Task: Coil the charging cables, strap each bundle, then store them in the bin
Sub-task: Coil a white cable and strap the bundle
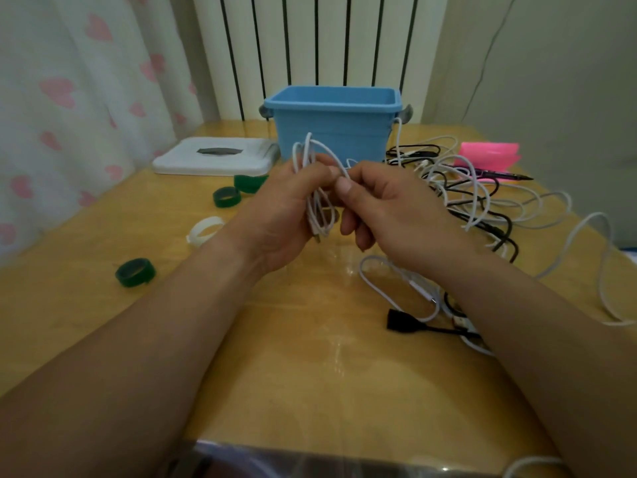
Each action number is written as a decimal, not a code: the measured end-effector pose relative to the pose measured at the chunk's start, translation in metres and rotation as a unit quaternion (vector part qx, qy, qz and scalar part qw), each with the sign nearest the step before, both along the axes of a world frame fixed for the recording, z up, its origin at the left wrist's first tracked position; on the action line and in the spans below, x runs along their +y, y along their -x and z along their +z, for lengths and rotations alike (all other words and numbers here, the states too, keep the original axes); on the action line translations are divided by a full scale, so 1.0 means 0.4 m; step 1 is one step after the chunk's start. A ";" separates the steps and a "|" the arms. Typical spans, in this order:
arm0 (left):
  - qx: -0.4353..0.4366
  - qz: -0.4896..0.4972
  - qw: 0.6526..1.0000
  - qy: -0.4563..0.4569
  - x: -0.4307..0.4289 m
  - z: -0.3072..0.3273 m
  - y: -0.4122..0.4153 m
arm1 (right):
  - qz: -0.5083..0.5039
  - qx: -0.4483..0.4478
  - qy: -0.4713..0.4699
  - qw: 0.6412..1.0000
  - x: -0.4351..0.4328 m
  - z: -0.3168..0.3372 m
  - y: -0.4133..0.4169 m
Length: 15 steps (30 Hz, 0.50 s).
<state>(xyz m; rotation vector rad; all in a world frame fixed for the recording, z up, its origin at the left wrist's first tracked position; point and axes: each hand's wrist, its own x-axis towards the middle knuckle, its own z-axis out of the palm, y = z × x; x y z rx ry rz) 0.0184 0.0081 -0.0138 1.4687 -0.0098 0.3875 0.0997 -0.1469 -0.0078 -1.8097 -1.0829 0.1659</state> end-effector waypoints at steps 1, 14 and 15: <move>-0.010 -0.011 1.000 0.020 -0.007 0.004 0.003 | -0.003 -0.003 -0.002 1.000 0.002 0.000 0.005; 0.030 0.086 0.987 0.132 -0.030 -0.007 -0.030 | 0.005 -0.087 0.039 0.995 0.033 -0.028 0.038; 0.013 0.094 0.978 0.186 -0.023 -0.003 -0.032 | 0.002 -0.085 0.035 0.996 0.032 -0.028 0.039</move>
